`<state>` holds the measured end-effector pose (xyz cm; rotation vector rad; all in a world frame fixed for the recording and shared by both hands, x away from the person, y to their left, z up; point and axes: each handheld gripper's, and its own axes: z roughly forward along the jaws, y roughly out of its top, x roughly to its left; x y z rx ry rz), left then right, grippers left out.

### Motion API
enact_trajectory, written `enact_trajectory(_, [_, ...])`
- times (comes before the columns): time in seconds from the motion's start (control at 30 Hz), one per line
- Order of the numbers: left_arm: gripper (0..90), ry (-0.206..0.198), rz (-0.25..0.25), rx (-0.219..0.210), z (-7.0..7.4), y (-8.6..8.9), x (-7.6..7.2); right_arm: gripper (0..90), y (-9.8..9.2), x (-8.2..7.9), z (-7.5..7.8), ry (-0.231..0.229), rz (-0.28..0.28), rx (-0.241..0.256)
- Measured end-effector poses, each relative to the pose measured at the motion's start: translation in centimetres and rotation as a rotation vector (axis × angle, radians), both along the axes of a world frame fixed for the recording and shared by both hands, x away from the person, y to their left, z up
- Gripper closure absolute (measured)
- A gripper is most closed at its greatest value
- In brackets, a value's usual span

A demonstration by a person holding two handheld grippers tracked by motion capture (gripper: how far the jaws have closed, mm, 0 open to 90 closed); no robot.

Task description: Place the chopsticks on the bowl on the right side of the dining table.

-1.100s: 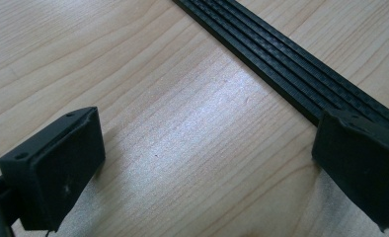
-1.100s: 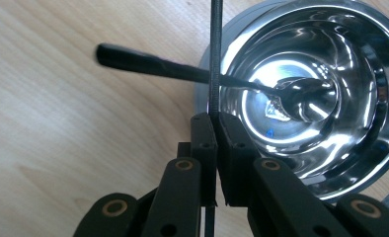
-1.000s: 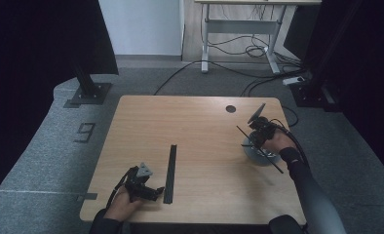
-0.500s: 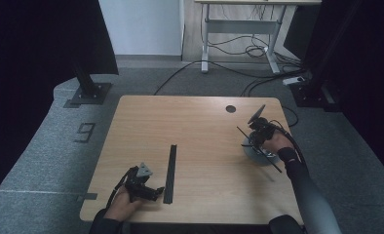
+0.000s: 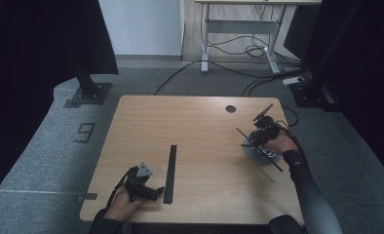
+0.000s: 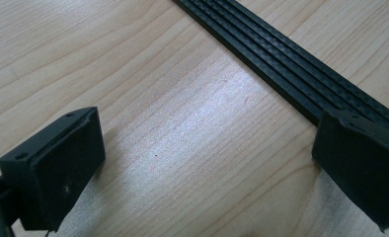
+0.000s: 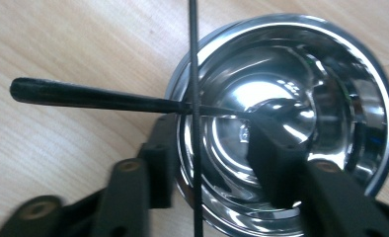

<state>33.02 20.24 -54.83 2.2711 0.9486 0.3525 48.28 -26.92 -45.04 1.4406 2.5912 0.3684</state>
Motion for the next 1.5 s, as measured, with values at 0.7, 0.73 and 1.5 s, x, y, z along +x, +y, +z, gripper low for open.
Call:
enact_trajectory(0.7, [0.0,-0.002,0.001,-0.002,0.0,0.0,0.0,0.0,-3.7,-5.1,-1.6,-0.349,-0.194,0.221])
enact_trajectory(0.73, [0.0,-0.002,0.002,-0.003,0.0,0.0,0.0,0.0,-3.8,-5.3,-1.8,-0.363,-0.200,0.216])
enact_trajectory(1.5, [0.0,-0.002,0.002,-0.003,0.0,0.0,0.0,0.0,-4.6,-6.3,-4.5,-0.442,-0.218,0.129])
